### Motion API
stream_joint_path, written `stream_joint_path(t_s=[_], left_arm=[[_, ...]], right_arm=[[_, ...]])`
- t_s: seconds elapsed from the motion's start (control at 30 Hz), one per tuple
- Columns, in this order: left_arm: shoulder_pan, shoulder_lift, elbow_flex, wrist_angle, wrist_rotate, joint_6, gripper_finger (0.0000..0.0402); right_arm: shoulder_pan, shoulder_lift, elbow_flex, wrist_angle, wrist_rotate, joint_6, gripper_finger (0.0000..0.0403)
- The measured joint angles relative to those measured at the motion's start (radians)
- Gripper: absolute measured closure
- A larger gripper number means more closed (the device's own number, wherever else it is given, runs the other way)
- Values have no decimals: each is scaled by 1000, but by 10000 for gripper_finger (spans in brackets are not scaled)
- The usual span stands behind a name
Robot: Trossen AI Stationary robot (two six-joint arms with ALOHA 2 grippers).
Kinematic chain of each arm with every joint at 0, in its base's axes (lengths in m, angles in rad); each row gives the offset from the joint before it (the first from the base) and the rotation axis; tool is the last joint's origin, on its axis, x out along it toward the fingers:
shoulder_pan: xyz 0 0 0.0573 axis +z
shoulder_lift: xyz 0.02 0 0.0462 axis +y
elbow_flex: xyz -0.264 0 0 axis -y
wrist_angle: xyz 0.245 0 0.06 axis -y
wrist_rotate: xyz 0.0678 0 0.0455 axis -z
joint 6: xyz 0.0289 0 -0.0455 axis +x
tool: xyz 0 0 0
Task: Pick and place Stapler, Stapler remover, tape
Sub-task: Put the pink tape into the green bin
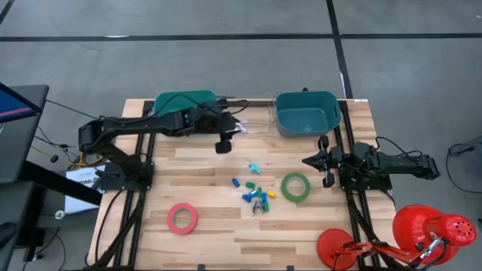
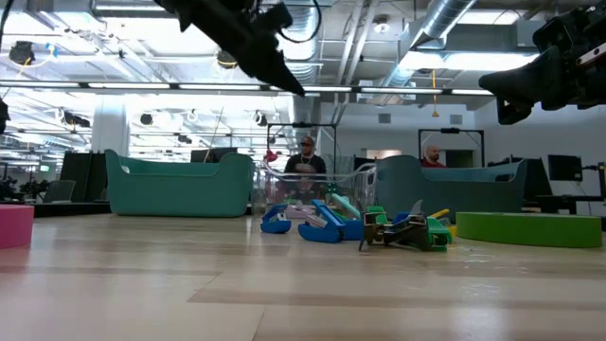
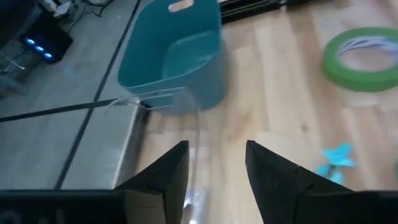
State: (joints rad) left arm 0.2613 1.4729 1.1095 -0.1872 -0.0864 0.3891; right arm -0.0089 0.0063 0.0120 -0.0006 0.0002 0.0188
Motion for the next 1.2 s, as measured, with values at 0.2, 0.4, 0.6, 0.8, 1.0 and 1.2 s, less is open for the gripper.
stream_joint_path(t_s=[0.2, 0.4, 0.6, 0.8, 1.0, 1.2], left_arm=[[-80, -44, 0, -97, 1, -62, 226], [-138, -70, 0, -166, 1, -88, 172], [-188, -75, 0, -312, 1, -84, 129], [-246, -75, 0, -481, 1, -80, 127], [-283, -75, 0, -575, 4, -80, 132], [-362, -74, 0, -588, 12, -162, 133]], right_arm=[[0, 0, 0, 0, 0, 0, 403], [0, 0, 0, 0, 0, 0, 403], [0, 0, 0, 0, 0, 0, 403], [0, 0, 0, 0, 0, 0, 403], [0, 0, 0, 0, 0, 0, 403], [0, 0, 0, 0, 0, 0, 403]])
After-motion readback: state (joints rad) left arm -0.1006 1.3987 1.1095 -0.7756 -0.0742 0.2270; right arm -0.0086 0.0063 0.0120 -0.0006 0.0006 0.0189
